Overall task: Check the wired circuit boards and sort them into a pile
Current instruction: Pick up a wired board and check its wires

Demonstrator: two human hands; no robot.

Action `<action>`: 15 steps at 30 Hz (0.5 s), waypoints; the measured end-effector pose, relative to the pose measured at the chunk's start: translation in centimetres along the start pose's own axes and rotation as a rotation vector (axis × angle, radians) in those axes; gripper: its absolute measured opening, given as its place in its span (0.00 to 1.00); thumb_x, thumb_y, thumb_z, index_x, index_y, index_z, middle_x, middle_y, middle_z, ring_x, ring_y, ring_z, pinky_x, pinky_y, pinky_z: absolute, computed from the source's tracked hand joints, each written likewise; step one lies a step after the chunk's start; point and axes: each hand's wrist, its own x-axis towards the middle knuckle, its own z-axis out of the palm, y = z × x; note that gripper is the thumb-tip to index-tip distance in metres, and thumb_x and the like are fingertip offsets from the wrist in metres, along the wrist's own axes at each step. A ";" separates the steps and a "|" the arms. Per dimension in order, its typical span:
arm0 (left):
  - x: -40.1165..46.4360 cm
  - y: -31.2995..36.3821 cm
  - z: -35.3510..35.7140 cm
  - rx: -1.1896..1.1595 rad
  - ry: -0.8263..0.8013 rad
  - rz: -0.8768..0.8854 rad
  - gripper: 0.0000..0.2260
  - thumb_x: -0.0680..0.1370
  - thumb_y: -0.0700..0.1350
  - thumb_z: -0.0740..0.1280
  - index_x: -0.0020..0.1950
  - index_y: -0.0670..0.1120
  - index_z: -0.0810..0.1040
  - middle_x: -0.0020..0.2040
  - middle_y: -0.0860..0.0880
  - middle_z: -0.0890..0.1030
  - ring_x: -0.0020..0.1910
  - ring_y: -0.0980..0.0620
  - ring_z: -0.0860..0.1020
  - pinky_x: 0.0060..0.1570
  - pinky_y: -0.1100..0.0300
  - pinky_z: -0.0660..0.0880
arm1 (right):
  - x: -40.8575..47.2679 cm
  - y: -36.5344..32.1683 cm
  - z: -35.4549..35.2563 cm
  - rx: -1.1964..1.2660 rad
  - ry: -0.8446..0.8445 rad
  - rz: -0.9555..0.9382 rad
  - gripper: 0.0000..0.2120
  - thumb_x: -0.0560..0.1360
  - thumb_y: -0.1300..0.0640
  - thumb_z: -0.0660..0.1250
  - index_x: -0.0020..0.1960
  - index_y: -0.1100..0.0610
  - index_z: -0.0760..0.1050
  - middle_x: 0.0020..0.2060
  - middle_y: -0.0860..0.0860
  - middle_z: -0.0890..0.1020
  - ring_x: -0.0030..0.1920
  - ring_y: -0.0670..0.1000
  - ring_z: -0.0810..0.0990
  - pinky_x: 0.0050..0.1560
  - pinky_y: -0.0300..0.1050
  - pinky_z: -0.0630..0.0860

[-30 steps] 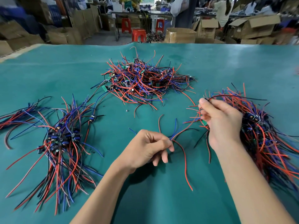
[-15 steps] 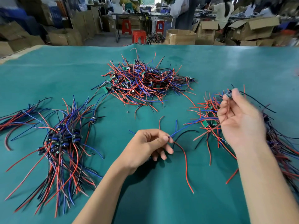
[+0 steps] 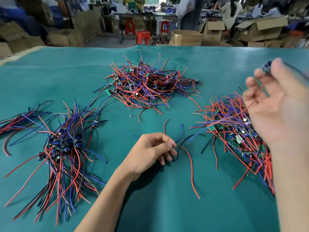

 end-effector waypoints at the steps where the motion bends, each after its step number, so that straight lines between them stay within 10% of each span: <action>1: 0.0 0.0 0.0 -0.005 0.001 0.003 0.06 0.81 0.34 0.63 0.48 0.39 0.80 0.40 0.43 0.84 0.34 0.52 0.78 0.31 0.65 0.73 | 0.0 -0.7 0.5 -0.075 -0.033 -0.024 0.06 0.75 0.50 0.72 0.44 0.49 0.76 0.38 0.45 0.84 0.39 0.47 0.84 0.36 0.36 0.74; 9: 0.1 0.0 0.3 -0.070 0.033 0.012 0.04 0.79 0.33 0.65 0.49 0.39 0.80 0.40 0.42 0.84 0.34 0.51 0.78 0.30 0.64 0.73 | -1.3 -2.1 3.2 -0.282 -0.240 0.092 0.06 0.78 0.51 0.67 0.46 0.50 0.71 0.38 0.55 0.86 0.34 0.55 0.86 0.30 0.39 0.79; 15: 0.1 0.2 -0.3 -0.174 -0.032 0.044 0.16 0.77 0.53 0.67 0.65 0.52 0.79 0.60 0.46 0.83 0.51 0.48 0.81 0.40 0.60 0.77 | -2.3 0.8 4.6 -0.074 -0.497 0.441 0.18 0.77 0.46 0.63 0.61 0.49 0.62 0.47 0.66 0.86 0.44 0.66 0.87 0.40 0.53 0.84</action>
